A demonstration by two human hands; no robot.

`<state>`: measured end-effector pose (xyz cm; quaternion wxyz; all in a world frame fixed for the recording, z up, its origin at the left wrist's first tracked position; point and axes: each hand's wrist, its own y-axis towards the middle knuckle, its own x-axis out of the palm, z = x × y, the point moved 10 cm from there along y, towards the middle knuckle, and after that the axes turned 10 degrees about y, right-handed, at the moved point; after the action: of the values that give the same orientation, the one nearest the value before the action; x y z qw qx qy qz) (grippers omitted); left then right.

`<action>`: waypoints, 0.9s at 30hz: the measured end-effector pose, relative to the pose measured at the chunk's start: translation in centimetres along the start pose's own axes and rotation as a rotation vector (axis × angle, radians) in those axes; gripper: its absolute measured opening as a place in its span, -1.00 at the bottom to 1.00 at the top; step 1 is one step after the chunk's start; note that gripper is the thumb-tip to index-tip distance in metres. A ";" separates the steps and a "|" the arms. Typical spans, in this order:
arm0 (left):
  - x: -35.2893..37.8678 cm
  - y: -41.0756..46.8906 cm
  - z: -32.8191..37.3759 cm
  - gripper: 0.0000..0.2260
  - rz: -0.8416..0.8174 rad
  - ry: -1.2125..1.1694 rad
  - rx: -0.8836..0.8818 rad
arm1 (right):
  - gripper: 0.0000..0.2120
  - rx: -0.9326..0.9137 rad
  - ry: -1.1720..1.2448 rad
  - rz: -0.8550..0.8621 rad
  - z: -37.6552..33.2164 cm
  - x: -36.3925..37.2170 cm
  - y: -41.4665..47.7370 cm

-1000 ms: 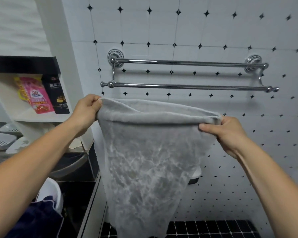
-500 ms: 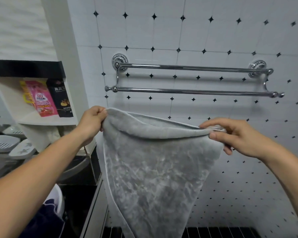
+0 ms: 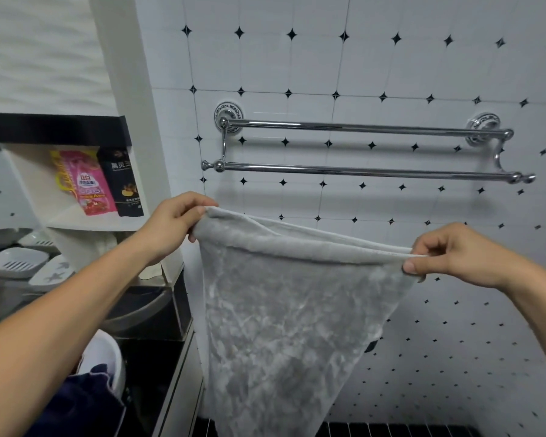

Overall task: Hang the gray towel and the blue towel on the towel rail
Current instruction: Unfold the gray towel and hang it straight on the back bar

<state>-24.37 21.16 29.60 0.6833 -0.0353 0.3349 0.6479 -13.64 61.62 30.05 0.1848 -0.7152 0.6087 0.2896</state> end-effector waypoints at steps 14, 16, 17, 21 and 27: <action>-0.3 -0.1 -0.6 -0.86 0.104 -0.171 -0.077 | -0.61 -0.122 0.231 0.273 0.8 -2.5 0.2; 0.3 -0.2 -0.7 -0.90 0.071 -0.172 -0.108 | -0.65 -0.123 0.222 0.331 1.0 -3.3 0.3; 0.3 -0.2 -0.8 -0.92 0.056 -0.168 -0.117 | -0.68 -0.141 0.266 0.378 0.7 -4.1 0.2; -0.5 0.4 -0.3 -0.87 0.002 -0.082 -0.053 | -0.73 -0.125 0.441 0.328 0.5 -5.1 0.2; 4.3 -0.8 -1.8 -0.98 -0.260 0.561 -0.045 | -0.78 0.114 -0.251 0.390 3.0 -4.2 2.1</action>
<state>-24.70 23.86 25.77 0.6405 -0.2704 0.4887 0.5271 -16.61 66.28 30.67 0.2396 -0.5308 0.7229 0.3719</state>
